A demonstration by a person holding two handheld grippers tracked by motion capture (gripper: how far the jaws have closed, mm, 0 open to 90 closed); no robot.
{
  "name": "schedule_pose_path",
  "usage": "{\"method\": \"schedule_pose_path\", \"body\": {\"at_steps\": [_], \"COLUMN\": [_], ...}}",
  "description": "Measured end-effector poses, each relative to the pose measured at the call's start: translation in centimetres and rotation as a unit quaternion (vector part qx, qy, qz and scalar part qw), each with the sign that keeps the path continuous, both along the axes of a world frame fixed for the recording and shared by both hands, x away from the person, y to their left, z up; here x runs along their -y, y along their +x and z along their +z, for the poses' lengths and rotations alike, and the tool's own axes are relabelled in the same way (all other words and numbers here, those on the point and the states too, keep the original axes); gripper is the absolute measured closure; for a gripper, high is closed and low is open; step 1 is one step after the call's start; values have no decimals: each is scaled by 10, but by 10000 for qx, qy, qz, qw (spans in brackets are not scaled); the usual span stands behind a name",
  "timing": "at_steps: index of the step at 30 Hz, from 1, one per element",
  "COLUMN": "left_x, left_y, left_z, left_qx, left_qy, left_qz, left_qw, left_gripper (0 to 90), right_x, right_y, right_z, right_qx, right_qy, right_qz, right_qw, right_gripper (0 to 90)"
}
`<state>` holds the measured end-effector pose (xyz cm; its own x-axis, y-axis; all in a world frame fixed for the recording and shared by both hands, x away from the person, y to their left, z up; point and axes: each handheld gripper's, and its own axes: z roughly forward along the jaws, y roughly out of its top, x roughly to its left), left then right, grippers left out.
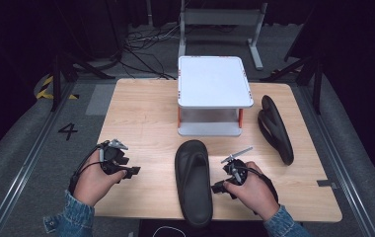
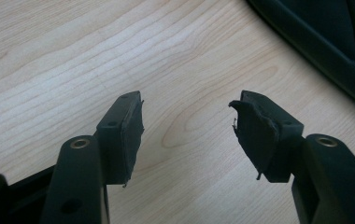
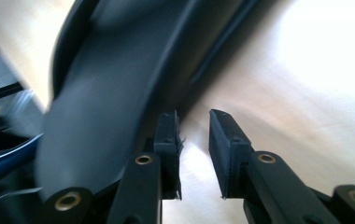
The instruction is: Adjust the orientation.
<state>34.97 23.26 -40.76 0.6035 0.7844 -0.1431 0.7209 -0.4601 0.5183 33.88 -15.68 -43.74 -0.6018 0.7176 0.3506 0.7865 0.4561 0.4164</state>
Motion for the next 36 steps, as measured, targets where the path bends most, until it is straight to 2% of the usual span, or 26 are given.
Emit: {"method": "schedule_pose_path", "body": {"at_steps": [1,2,3,5,6,7,8,9,11,12,13,15,16,17,20,21,22,24,26,27,30,33,35,36], "left_x": [-1,-2,-2,-2,-1,0,1,1,1,0,-1,-2,-2,-3,-4,-4,-4,-3,-2,-2,0,0,0,-1], "left_y": [0,0,0,0,0,0,0,0,1,2,2,3,2,2,2,2,2,2,1,1,2,2,2,2], "left_z": [0,0,-1,-1,0,0,0,0,-1,-1,-3,-3,-4,-4,-4,-3,-3,-3,-3,-3,-4,-5,-5,-4], "left_qx": [5,-2,-11,-7,-16,4,-4,-4,-11,-16,-45,-51,-70,-60,-34,-39,-41,-37,-31,-43,-60,-92,-66,-67], "left_qy": [-6,2,-4,-3,-14,2,-6,-6,-9,3,5,-3,-6,-21,-20,-36,-37,-18,-10,0,14,27,22,13], "left_qz": [-5,19,41,40,13,15,4,4,-4,-7,0,-8,18,29,2,9,9,10,25,25,19,-6,16,5], "left_qw": [10000,10000,10000,10000,10000,10000,10000,10000,10000,10000,10000,10000,10000,10000,10000,10000,10000,10000,10000,10000,10000,10000,10000,10000], "left_gripper": [421,421,421,421,421,421,421,421,421,421,421,421,421,421,421,420,421,421,421,421,421,421,421,421], "right_x": [2,4,4,1,-4,-9,-15,-15,-27,-33,-41,-43,-46,-47,-47,-47,-46,-43,-36,-32,-27,-25,-24,-23], "right_y": [1,6,6,13,20,27,32,32,43,47,56,58,63,67,69,69,68,68,70,71,76,78,79,79], "right_z": [3,12,12,22,28,30,29,29,26,23,15,12,8,5,4,5,6,8,8,7,5,4,4,4], "right_qx": [78,447,447,1095,1278,1399,1486,1486,1557,1458,1303,1290,1189,1047,942,931,1024,1193,1285,1361,1330,1447,1437,1426], "right_qy": [35,108,108,168,319,345,284,284,31,-32,-251,-310,-369,-372,-236,-221,-293,-405,-340,-301,-240,-253,-240,-205], "right_qz": [-30,-67,-67,-145,-213,-223,-191,-191,-79,-71,-62,-92,-181,-346,-547,-670,-789,-1014,-1241,-1265,-1320,-1451,-1439,-1405], "right_qw": [10000,9989,9989,9937,9911,9893,9883,9883,9878,9893,9911,9911,9921,9932,9938,9931,9912,9868,9833,9821,9820,9785,9788,9796], "right_gripper": [718,621,621,545,503,459,452,452,459,455,455,457,474,533,593,656,672,677,680,679,678,677,673,637]}}
